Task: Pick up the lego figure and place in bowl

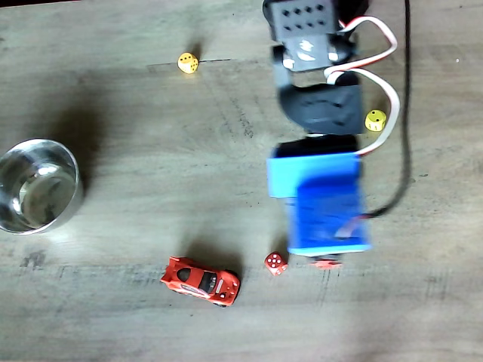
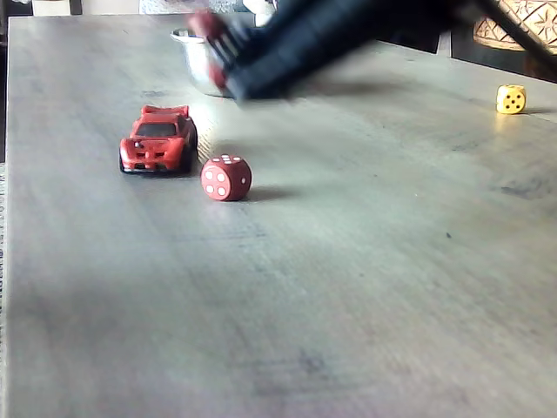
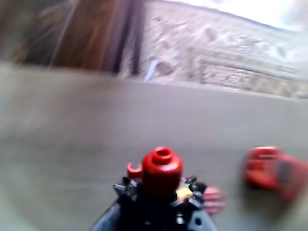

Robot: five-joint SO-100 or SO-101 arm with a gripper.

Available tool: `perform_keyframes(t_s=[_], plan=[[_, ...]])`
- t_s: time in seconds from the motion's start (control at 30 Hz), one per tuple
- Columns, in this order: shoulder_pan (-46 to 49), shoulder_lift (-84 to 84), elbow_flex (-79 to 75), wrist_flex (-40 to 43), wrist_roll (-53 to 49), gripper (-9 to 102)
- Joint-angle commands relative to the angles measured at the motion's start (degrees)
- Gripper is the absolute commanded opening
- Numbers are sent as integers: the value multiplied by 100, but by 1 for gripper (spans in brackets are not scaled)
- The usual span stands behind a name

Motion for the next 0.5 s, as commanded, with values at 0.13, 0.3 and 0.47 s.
perform_keyframes(t_s=[0.13,0.3,0.47], plan=[[1573,527,-105,-105,-35,0],[2558,527,-123,-114,-35,0],[3375,483,-396,-114,-35,0]])
